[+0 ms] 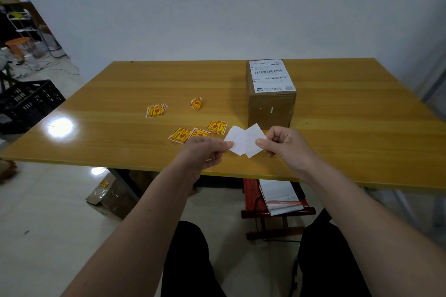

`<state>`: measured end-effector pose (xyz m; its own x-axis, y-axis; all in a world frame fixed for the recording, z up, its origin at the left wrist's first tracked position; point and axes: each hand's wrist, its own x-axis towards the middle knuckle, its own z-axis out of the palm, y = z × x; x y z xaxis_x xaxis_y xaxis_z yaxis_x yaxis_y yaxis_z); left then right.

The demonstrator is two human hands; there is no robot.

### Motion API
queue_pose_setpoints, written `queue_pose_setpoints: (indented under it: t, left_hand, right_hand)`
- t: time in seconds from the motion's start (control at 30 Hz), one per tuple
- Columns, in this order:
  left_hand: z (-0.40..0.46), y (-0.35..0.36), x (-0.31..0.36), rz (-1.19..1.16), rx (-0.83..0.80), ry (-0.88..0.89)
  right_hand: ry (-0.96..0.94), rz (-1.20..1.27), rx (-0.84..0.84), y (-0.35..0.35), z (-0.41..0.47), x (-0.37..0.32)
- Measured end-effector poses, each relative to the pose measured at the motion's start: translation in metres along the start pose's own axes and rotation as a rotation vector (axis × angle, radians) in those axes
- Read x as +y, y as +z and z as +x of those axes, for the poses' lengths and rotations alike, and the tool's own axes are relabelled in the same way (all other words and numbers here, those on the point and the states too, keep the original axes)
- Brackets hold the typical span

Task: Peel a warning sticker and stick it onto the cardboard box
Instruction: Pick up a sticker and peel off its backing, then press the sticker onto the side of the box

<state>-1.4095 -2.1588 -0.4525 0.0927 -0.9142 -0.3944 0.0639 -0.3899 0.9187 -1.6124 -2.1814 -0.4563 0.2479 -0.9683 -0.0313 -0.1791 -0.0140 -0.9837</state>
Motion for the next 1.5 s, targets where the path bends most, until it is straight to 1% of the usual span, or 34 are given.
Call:
queue_pose_setpoints:
  t: [0.33,0.5,0.57,0.67,0.73,0.83,0.93,1.1,1.27,1.33,1.37,1.43,1.5]
  left_hand:
    - [0.003,-0.005,0.0,-0.026,0.012,-0.023]
    - [0.005,-0.008,-0.005,-0.043,0.028,-0.048]
    - [0.007,-0.016,-0.008,-0.061,0.065,-0.056]
    - [0.009,-0.038,-0.013,-0.106,0.128,-0.058]
    - [0.008,-0.042,-0.015,-0.138,0.091,-0.056]
    - [0.006,-0.026,-0.016,-0.21,-0.003,-0.044]
    - [0.004,-0.015,-0.018,-0.283,-0.018,0.0]
    - [0.001,-0.013,-0.023,-0.227,-0.055,0.094]
    - [0.0,-0.005,-0.022,-0.219,-0.099,0.148]
    - [-0.003,-0.002,-0.02,-0.181,-0.121,0.177]
    - [-0.005,0.001,-0.019,-0.157,-0.132,0.199]
    - [-0.009,0.009,-0.015,-0.071,-0.13,0.256]
    - [-0.013,0.017,-0.013,0.106,-0.085,0.363]
  right_hand:
    - [0.023,-0.03,0.005,-0.003,0.003,0.0]
    - [0.049,-0.052,-0.022,-0.004,0.005,0.001]
    - [0.071,-0.041,0.017,-0.011,0.005,0.002]
    - [0.116,0.012,0.163,-0.031,0.007,0.006]
    - [0.15,0.015,0.193,-0.036,0.01,0.011]
    - [0.194,-0.002,0.19,-0.025,0.015,0.02]
    - [0.23,-0.009,0.238,-0.018,0.018,0.023]
    - [0.239,-0.073,0.242,-0.02,0.018,0.024]
    - [0.183,-0.178,0.319,-0.02,0.017,0.022]
    - [0.167,-0.152,0.299,-0.017,0.013,0.015]
    - [0.172,-0.116,0.262,-0.014,0.01,0.01]
    - [0.209,-0.01,0.149,-0.008,0.004,0.0]
    - [0.284,0.098,0.037,-0.004,0.0,-0.007]
